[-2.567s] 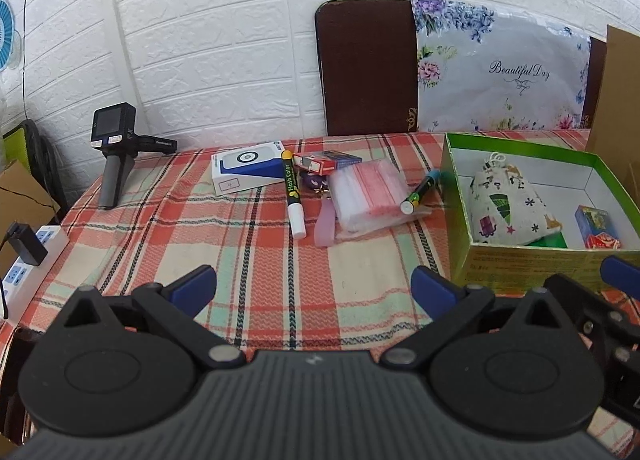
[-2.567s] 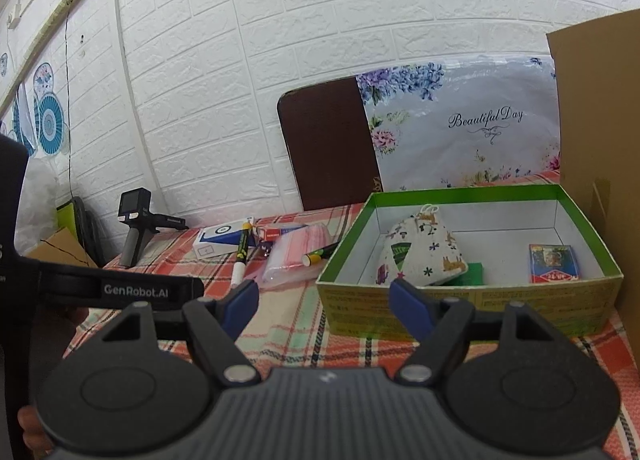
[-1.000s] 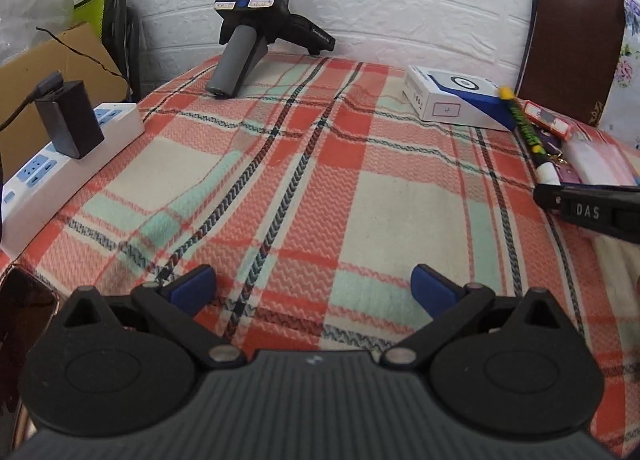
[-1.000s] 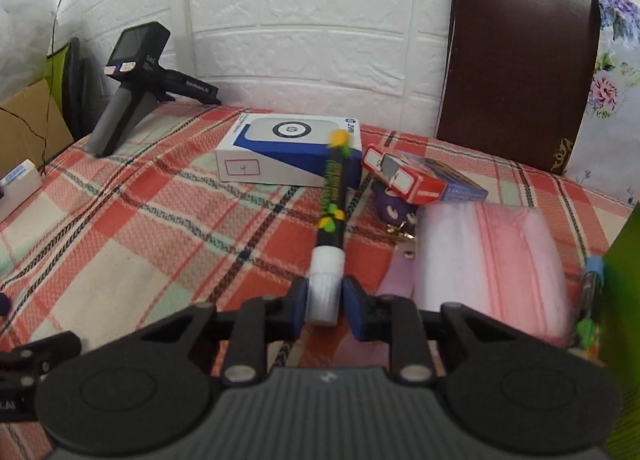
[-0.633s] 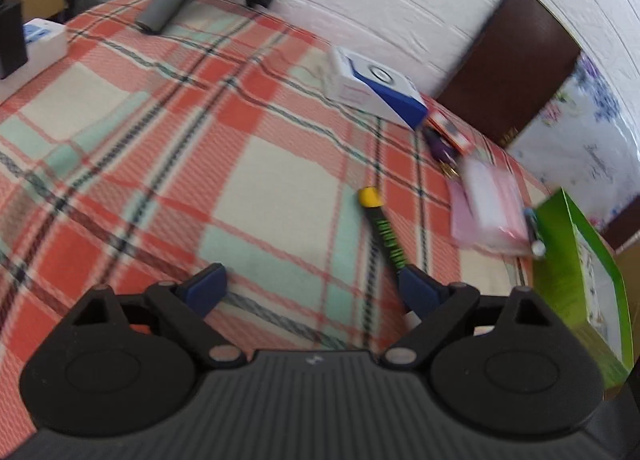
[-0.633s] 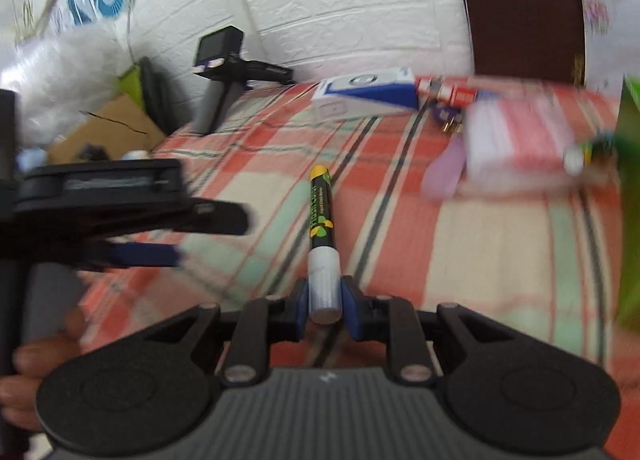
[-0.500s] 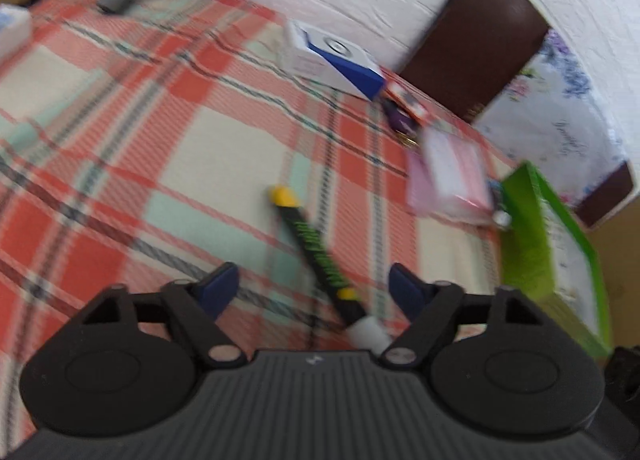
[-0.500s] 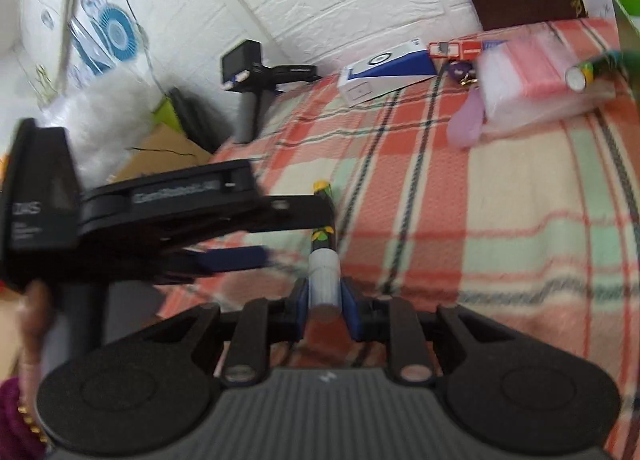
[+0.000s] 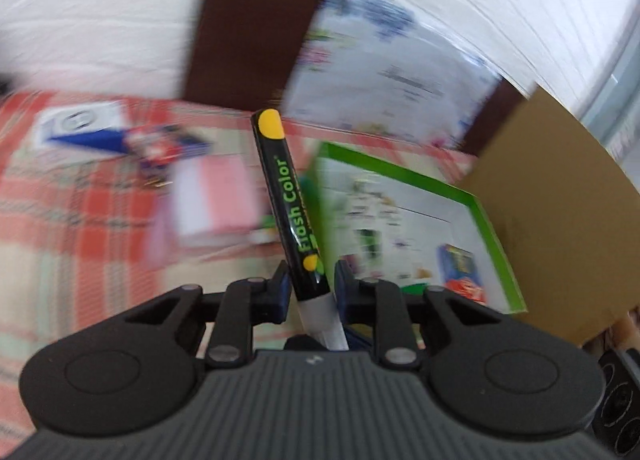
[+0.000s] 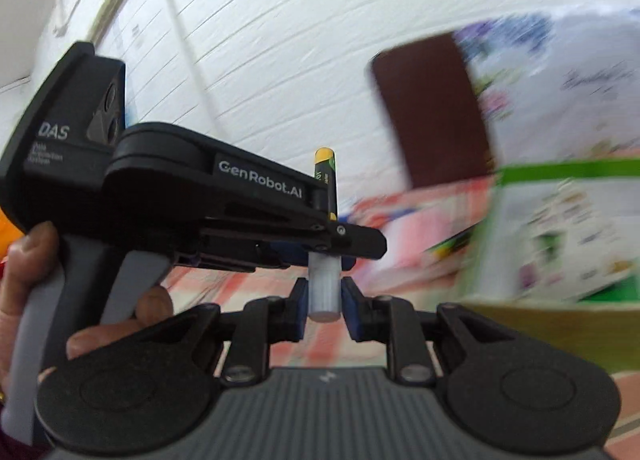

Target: Organize objects

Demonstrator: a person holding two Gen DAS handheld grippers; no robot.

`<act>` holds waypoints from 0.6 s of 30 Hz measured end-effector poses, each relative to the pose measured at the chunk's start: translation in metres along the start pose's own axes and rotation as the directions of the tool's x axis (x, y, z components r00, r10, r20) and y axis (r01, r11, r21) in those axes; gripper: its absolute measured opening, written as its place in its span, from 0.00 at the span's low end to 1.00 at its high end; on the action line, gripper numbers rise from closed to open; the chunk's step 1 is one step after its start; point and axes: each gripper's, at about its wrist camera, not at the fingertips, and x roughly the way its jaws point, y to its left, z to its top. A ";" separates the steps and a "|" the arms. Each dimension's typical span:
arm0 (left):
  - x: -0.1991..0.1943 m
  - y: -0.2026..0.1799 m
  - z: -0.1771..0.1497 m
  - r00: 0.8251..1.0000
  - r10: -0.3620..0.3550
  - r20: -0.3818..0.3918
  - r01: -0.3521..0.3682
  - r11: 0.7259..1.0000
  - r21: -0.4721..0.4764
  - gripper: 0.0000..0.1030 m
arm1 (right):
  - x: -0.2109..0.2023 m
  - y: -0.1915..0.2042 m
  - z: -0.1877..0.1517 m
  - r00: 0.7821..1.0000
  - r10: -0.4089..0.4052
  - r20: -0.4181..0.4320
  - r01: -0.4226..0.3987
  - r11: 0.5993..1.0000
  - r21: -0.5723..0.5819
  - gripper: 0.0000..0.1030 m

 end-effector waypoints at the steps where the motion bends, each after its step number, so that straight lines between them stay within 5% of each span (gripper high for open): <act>1: 0.012 -0.017 0.003 1.000 -0.017 -0.010 0.017 0.999 0.039 0.24 | -0.008 -0.011 0.003 0.999 -0.041 0.022 0.041 0.999 0.004 0.18; 7: 0.083 -0.096 0.012 0.994 -0.069 -0.086 0.083 0.983 0.166 0.26 | -0.039 -0.080 0.009 0.953 -0.287 0.099 0.283 0.958 0.057 0.18; 12: 0.115 -0.130 0.008 0.997 0.049 -0.058 -0.031 0.959 0.283 0.28 | -0.046 -0.122 0.007 0.893 -0.436 0.112 0.427 0.899 0.095 0.36; 18: 0.098 -0.127 0.001 0.985 0.170 0.007 -0.162 0.929 0.334 0.28 | -0.050 -0.132 0.002 0.903 -0.414 0.113 0.397 0.906 0.149 0.37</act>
